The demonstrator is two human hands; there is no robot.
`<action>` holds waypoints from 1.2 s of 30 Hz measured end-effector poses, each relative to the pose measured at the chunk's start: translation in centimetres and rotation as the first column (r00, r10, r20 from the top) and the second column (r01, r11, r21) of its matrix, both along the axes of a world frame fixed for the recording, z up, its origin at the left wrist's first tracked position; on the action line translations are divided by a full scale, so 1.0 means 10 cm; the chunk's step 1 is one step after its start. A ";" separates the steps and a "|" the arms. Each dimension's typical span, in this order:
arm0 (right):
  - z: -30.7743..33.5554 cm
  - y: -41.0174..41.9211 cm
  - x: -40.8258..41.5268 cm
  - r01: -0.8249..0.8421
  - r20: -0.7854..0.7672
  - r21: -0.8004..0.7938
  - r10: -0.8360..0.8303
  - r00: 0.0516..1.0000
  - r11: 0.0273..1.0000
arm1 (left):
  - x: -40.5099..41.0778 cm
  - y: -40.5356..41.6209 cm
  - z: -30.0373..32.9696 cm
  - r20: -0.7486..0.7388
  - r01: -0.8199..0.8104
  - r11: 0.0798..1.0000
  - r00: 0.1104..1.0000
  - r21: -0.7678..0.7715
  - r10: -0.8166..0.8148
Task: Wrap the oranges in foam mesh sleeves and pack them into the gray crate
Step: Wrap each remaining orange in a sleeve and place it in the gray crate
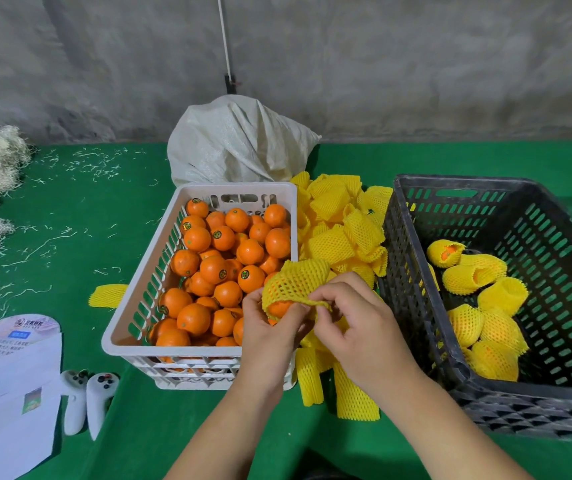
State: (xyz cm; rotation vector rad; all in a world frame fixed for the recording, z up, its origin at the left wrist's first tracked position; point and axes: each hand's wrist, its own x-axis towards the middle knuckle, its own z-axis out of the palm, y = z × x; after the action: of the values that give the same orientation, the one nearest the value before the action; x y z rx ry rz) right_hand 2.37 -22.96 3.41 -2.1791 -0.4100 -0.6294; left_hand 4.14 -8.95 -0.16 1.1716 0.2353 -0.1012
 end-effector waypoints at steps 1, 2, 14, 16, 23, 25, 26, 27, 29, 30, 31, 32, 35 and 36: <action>-0.01 0.05 -0.02 -0.007 0.028 0.004 0.007 1.000 1.000 | 0.00 -0.02 -0.01 -0.002 -0.019 1.000 1.000 0.009 0.019; -0.02 0.09 -0.03 -0.009 0.049 0.016 0.008 0.999 1.000 | 0.01 -0.05 -0.02 -0.003 -0.028 1.000 1.000 0.007 0.028; -0.03 0.06 -0.04 0.130 0.139 0.072 -0.139 0.980 0.989 | -0.05 -0.08 0.03 0.094 0.016 1.000 0.995 -0.008 -0.015; -0.04 0.10 -0.08 0.107 0.202 0.073 -0.119 0.972 0.992 | -0.04 -0.09 0.02 0.136 -0.022 0.999 0.990 0.027 0.018; -0.16 0.05 -0.02 0.172 -0.023 0.157 -0.170 0.985 0.972 | 0.02 -0.09 -0.02 0.259 -0.059 0.983 0.966 0.176 0.012; -0.18 0.01 -0.01 0.159 -0.023 0.149 -0.157 0.987 0.976 | 0.05 -0.07 -0.05 0.269 -0.080 0.970 0.963 0.230 0.016; -0.18 0.00 -0.01 0.139 0.011 0.132 -0.142 0.990 0.981 | 0.07 -0.07 -0.06 0.269 -0.089 0.968 0.963 0.235 0.024; -0.18 -0.01 0.00 0.114 0.030 0.119 -0.118 0.993 0.986 | 0.08 -0.08 -0.07 0.271 -0.102 0.967 0.962 0.233 0.036; -0.18 0.00 0.00 0.061 -0.049 0.150 -0.054 0.997 0.987 | 0.11 -0.10 -0.09 0.293 -0.137 0.958 0.954 0.253 0.059; -0.18 0.02 -0.01 0.041 -0.146 0.219 -0.009 0.989 0.975 | 0.11 -0.10 -0.10 0.319 -0.154 0.947 0.946 0.283 0.058; -0.17 0.03 -0.02 0.036 -0.265 0.324 0.054 0.963 0.946 | 0.12 -0.10 -0.12 0.350 -0.167 0.930 0.936 0.327 0.045; -0.17 0.05 -0.01 0.056 -0.384 0.436 0.130 0.914 0.898 | 0.11 -0.10 -0.13 0.381 -0.171 0.911 0.925 0.376 0.016; -0.21 0.04 0.08 0.148 -0.556 0.578 0.254 0.792 0.803 | 0.09 -0.14 -0.17 0.415 -0.059 0.860 0.891 0.506 -0.183; -0.23 0.00 0.11 0.182 -0.561 0.574 0.222 0.797 0.798 | 0.08 -0.17 -0.17 0.404 0.027 0.851 0.872 0.525 -0.277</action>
State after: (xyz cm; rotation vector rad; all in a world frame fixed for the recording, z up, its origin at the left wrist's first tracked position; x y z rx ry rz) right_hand 3.45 -22.93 1.15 -1.6100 0.1194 0.0108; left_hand 4.92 -10.68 -1.88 1.7033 -0.2895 0.1120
